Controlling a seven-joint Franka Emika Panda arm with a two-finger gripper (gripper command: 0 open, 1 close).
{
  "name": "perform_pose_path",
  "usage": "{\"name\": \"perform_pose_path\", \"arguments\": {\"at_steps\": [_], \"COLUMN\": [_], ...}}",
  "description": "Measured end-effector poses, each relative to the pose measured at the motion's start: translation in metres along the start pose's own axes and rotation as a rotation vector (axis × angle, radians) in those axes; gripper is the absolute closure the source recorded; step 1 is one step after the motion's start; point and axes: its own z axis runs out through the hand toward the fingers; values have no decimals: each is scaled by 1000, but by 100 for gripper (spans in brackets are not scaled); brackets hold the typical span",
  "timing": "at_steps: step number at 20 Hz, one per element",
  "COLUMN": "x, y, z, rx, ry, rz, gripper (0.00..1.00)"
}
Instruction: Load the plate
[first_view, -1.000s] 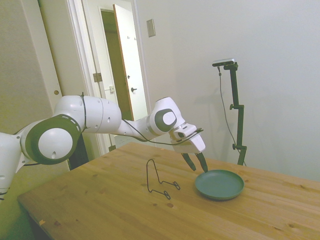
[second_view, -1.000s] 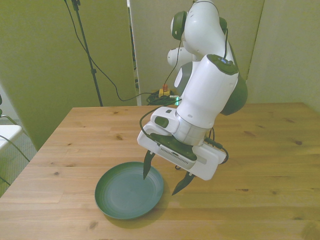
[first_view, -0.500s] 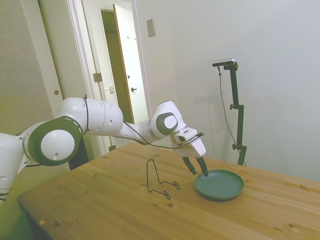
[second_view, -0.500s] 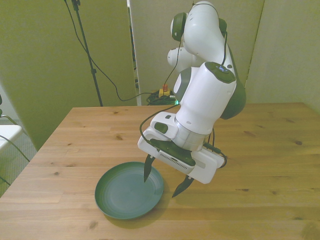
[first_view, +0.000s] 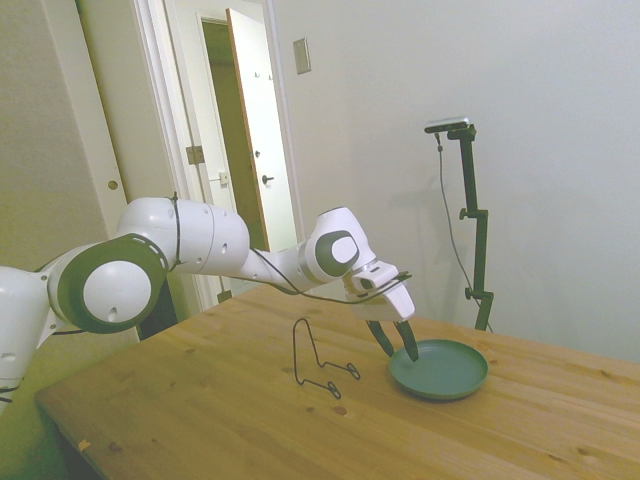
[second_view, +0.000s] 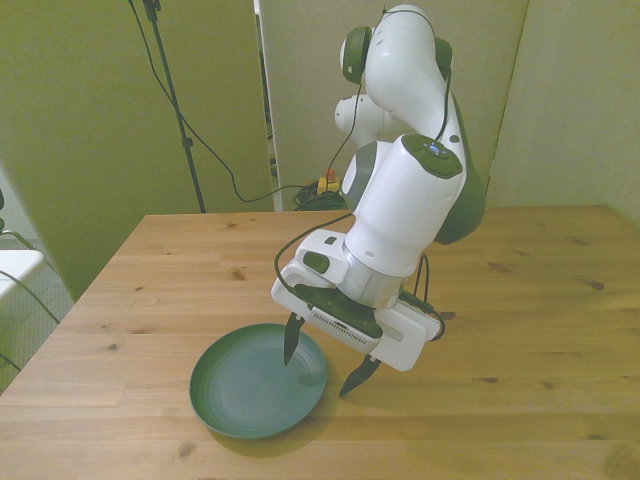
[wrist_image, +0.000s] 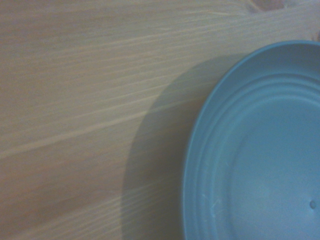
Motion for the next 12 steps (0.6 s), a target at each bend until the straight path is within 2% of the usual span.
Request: {"name": "perform_pose_path", "arguments": {"at_steps": [12], "x": [-1], "y": [1], "z": [5], "rx": [4], "ry": [-30], "rz": [18], "gripper": [100]}}
